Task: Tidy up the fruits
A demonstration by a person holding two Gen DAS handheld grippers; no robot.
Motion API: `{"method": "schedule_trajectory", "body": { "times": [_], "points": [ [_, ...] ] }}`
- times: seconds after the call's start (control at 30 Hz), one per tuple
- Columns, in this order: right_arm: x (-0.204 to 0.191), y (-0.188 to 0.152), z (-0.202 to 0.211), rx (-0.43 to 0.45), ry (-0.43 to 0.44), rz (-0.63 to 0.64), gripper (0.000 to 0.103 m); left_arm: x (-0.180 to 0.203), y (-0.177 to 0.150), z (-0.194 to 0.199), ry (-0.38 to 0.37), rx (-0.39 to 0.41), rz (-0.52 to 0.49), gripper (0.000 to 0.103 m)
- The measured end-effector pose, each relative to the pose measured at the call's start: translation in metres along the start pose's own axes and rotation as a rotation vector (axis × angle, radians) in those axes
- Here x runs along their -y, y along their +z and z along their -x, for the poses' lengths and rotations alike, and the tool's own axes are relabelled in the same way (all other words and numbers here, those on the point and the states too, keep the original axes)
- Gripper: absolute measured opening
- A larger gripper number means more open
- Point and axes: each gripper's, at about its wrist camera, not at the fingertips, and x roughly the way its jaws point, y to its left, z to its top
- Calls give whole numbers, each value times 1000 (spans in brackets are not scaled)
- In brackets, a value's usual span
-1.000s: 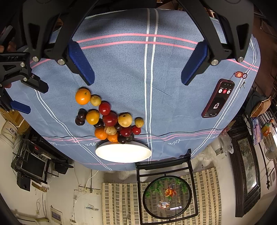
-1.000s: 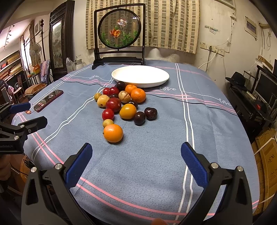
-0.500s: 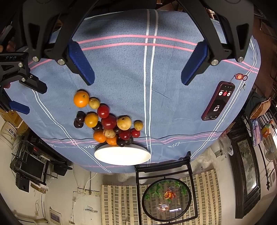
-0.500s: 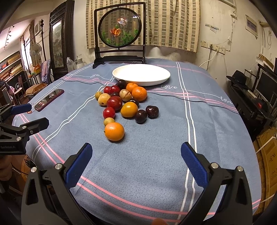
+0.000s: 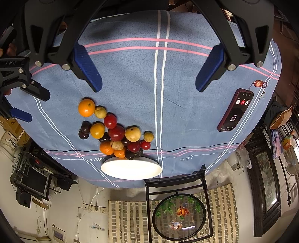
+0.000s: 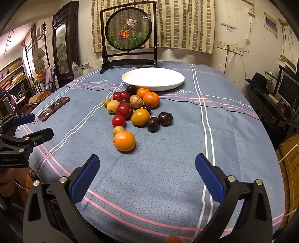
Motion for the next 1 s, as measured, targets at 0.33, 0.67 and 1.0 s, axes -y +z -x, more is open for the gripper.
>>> {"method": "schedule_trajectory", "body": {
  "times": [0.33, 0.67, 1.0],
  "points": [
    [-3, 0, -1, -2, 30, 0, 102, 1, 1, -4, -2, -14, -3, 101],
    [2, 2, 0, 65, 145, -92, 102, 0, -1, -12, -7, -28, -1, 101],
    [-14, 2, -34, -42, 42, -39, 102, -16, -8, -42, -22, -68, 22, 101]
  ]
}}
